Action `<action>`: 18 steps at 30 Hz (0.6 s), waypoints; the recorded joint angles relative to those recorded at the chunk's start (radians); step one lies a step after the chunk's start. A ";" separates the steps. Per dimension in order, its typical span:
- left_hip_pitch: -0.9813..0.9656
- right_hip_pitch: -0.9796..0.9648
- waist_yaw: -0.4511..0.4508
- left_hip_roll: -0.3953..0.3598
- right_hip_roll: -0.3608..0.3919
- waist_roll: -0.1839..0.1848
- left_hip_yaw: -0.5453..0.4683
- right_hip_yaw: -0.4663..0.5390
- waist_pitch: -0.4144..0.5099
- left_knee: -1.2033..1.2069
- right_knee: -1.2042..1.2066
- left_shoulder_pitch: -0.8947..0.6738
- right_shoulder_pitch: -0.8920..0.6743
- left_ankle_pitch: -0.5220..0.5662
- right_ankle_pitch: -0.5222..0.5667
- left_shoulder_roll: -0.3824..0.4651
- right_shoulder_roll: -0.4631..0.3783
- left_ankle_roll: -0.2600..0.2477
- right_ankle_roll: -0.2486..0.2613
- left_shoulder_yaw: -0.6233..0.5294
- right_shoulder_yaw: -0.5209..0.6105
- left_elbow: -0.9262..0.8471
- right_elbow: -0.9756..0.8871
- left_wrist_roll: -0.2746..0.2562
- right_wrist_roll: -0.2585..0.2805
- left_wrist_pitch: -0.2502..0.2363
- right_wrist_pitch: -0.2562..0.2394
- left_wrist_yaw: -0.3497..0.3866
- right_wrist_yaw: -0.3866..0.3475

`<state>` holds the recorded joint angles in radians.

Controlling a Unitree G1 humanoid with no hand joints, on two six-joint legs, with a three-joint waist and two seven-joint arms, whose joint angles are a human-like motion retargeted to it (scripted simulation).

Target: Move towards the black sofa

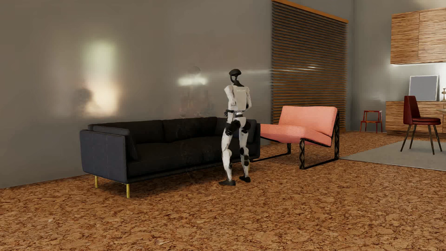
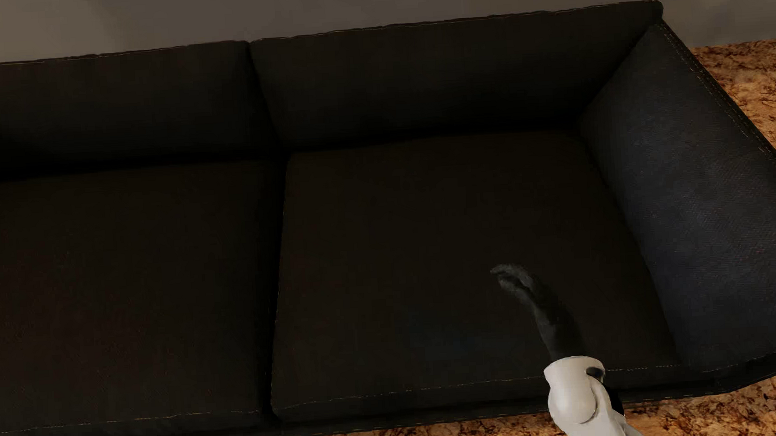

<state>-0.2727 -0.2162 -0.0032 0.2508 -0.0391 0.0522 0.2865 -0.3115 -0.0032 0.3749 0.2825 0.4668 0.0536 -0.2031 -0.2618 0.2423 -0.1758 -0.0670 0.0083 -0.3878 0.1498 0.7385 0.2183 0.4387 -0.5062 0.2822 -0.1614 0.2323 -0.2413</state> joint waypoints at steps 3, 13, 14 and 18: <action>0.015 0.013 -0.006 -0.048 -0.041 -0.011 -0.026 -0.037 -0.004 -0.057 -0.003 -0.104 0.070 0.030 0.000 -0.019 0.041 -0.001 0.019 0.027 -0.093 0.001 0.129 0.005 -0.029 0.007 0.112 0.016 0.007; 0.000 0.008 -0.031 -0.128 -0.135 -0.045 -0.033 -0.047 0.013 -0.005 0.046 -0.504 0.270 -0.021 -0.013 -0.042 0.066 0.057 0.077 0.027 -0.168 -0.311 0.612 0.138 -0.177 -0.105 0.372 0.029 0.191; 0.000 -0.005 -0.037 -0.129 -0.142 -0.048 -0.017 -0.029 0.016 0.005 0.065 -0.513 0.278 -0.030 -0.019 -0.039 0.066 0.064 0.083 0.023 -0.175 -0.330 0.615 0.141 -0.183 -0.109 0.377 0.018 0.206; 0.027 -0.048 -0.052 -0.132 -0.155 -0.056 0.072 0.067 0.021 0.017 0.108 -0.513 0.283 -0.059 -0.021 -0.026 0.082 0.085 0.105 -0.001 -0.226 -0.266 0.555 0.114 -0.182 -0.072 0.329 -0.034 0.195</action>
<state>-0.2461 -0.2638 -0.0549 0.1185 -0.1936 -0.0037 0.3581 -0.2448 0.0176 0.3914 0.3903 -0.0461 0.3370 -0.2622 -0.2824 0.2167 -0.0940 0.0179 0.1138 -0.3889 -0.0764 0.4730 0.7734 0.5528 -0.6880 0.2102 0.1675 0.1983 -0.0459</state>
